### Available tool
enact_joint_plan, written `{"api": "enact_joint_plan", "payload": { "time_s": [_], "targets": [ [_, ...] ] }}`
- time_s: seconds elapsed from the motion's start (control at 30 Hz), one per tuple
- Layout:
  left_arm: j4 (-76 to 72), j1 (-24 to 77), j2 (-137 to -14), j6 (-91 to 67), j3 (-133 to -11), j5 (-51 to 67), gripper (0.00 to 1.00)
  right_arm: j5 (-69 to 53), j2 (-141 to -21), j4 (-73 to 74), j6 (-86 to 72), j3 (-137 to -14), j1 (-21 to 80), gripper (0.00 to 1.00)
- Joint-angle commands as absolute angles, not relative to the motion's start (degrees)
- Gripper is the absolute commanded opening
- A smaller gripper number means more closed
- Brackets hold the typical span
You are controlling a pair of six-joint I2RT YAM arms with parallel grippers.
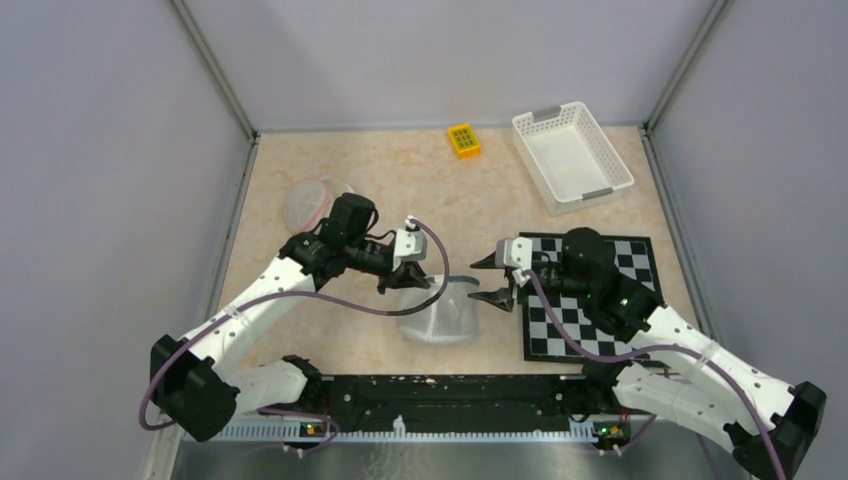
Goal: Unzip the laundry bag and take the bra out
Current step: Unzip the laundry bag at the center of the board.
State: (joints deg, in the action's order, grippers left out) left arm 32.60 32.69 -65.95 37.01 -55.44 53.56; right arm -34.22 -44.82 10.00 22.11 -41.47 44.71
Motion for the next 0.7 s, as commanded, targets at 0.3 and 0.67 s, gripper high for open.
{"api": "enact_joint_plan", "payload": {
  "time_s": [0.3,0.67],
  "targets": [
    [28.56,32.48,-66.6,31.35,-57.71,59.1,0.0,-31.89,-50.61,-7.82,17.51,-39.93,48.9,0.52],
    [26.02,31.85,-65.99,27.02,-57.13,66.06,0.0,-30.81,-51.93,-11.82,21.86,-34.86,50.36,0.5]
  ]
}}
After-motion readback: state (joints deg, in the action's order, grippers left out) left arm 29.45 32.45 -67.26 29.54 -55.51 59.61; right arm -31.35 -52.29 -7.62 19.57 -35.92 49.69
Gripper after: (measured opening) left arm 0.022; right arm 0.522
